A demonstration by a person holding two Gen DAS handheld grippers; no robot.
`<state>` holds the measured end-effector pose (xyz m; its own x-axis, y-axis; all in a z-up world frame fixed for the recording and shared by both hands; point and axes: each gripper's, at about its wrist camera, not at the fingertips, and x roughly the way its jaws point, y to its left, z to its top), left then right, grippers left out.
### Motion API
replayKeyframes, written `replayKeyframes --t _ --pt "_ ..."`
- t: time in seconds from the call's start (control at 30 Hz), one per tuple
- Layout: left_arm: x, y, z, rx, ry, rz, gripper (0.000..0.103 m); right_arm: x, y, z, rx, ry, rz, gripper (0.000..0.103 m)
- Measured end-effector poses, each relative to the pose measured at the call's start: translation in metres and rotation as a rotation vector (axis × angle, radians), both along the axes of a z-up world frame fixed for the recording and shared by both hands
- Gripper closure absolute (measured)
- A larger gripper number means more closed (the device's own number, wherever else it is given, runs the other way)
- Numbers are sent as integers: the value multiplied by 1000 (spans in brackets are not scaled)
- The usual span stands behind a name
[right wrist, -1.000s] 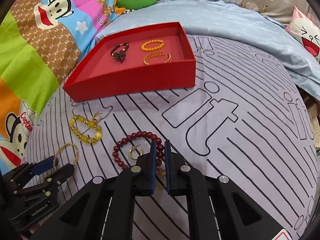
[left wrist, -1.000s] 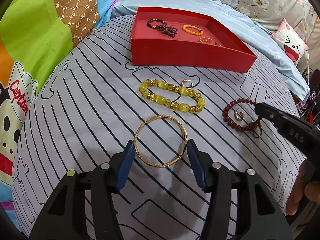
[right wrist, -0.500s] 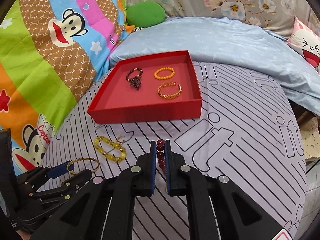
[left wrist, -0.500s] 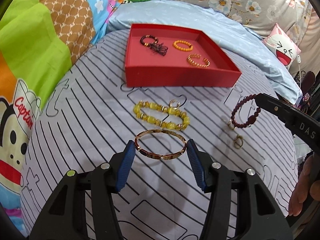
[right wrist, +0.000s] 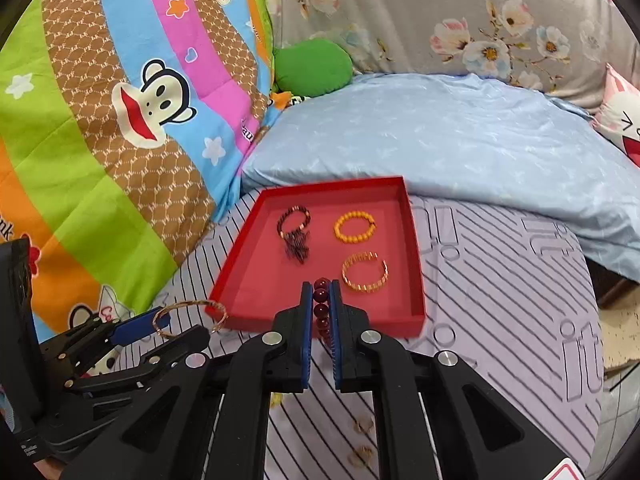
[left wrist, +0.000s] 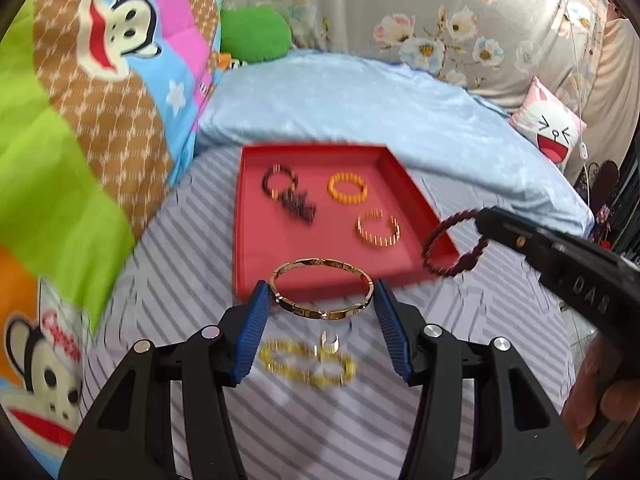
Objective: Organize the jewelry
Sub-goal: 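Carry the gold bangle in the left tool while the right tool carries the red bracelet into the box, then open both tools to release the bangle and red bracelet inside the box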
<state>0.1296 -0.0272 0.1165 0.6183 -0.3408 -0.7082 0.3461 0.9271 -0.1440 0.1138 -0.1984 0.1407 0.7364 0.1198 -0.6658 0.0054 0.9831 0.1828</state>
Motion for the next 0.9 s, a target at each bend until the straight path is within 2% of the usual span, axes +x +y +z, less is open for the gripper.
replayKeyframes --t 0.13,0.2,0.4,0.53,0.67,0.9 --pt "32 -10 4 -2 -21 2 52 27 5 -2 26 1 18 95" --pt "46 -15 1 5 -24 -2 52 43 6 -10 70 15 30 95" --pt "85 -28 -37 29 29 -20 52 81 -5 -56 181 108 19 95" --pt "96 -34 -66 55 69 -30 52 91 -12 -83 153 173 -6 95" --pt "101 -31 -82 54 94 -27 52 91 -18 -103 100 219 -31 95" --pt "108 -25 -92 48 114 -1 52 85 -20 -111 30 225 -47 95"
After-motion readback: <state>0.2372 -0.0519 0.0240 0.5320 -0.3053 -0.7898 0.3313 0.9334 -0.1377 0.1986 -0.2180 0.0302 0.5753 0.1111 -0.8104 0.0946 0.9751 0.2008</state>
